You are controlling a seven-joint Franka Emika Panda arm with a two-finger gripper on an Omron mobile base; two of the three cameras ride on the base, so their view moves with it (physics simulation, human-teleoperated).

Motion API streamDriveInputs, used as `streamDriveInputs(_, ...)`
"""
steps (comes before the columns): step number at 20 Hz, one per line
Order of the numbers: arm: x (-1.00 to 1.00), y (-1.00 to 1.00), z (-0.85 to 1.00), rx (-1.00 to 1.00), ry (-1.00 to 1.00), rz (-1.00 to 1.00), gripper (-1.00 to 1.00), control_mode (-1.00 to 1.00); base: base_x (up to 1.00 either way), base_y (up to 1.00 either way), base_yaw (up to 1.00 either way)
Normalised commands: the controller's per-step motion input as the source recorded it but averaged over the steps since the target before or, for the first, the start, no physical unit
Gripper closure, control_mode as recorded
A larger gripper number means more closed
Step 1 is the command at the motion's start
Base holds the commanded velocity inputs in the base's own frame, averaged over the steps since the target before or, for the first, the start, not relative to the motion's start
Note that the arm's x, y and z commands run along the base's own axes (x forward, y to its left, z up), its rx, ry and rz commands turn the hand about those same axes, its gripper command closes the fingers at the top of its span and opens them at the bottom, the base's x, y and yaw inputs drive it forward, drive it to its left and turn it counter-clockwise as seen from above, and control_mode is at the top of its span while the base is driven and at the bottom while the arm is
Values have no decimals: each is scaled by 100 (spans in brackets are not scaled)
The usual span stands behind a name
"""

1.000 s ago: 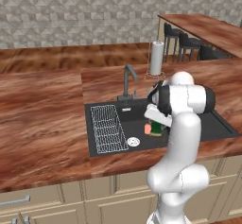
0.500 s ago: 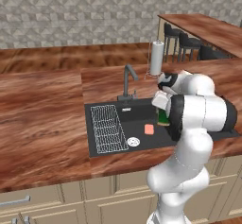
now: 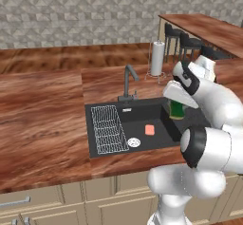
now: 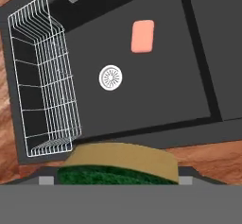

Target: Pick up the bar soap and sponge from the sink, and place them back in the cabinet, and close the cabinet door.

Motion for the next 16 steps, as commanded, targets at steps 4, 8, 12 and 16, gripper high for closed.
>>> streamDriveInputs(4,-94,-9,98,-9,-14,8,100,-100,0,0,0)
streamDriveInputs(8,-100,-10,89,-8,-20,7,100,-100,0,0,0)
streamDriveInputs(12,-74,-1,72,-7,-23,5,100,-100,0,0,0)
streamDriveInputs(16,1,0,28,-7,-12,4,100,-100,0,0,0)
